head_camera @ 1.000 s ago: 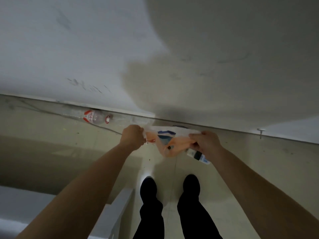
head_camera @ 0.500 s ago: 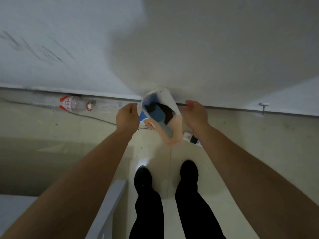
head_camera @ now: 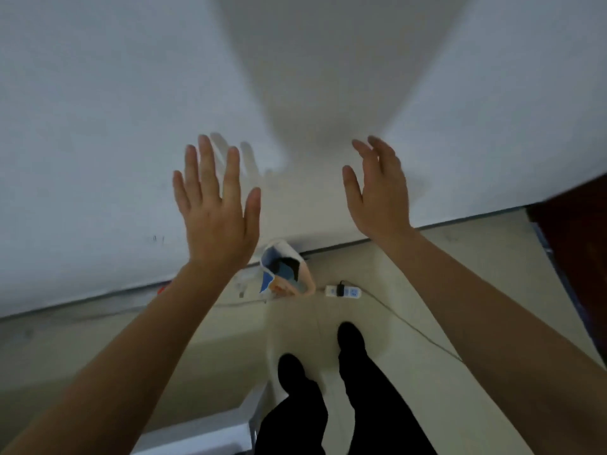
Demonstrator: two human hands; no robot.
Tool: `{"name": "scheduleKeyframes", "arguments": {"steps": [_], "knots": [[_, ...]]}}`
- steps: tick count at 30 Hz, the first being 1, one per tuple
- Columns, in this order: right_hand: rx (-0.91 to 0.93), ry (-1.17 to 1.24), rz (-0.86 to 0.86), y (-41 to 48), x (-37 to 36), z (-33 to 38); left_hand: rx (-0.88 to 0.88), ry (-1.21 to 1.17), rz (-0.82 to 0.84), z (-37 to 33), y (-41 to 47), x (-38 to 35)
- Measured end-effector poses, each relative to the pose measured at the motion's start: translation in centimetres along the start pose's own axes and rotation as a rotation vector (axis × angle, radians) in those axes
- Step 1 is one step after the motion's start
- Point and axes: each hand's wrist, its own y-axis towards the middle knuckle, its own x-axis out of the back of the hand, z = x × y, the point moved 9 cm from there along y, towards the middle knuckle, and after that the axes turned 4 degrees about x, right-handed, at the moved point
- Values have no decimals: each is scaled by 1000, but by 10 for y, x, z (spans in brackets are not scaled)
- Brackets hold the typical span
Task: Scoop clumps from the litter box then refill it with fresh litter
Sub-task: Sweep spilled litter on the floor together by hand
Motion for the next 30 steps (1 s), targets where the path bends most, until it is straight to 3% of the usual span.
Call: {"name": "scheduleKeyframes", "arguments": {"steps": [4, 9, 13, 18, 23, 30], "knots": [[66, -277, -155, 5, 140, 10, -153, 60, -156, -77, 51, 88], [-69, -466, -288, -40, 307, -26, -287, -51, -185, -219, 79, 175], [-228, -631, -379, -136, 444, -73, -515, -240, -164, -365, 30, 218], [-536, -802, -417, -367, 582, -149, -873, -414, -110, -586, -142, 228], [-922, -964, -410, -652, 707, -197, -1199, -599, 105, -786, -392, 265], [-1449, -1033, -568, -953, 822, -166, -1609, -749, 305, -922, -663, 343]]}}
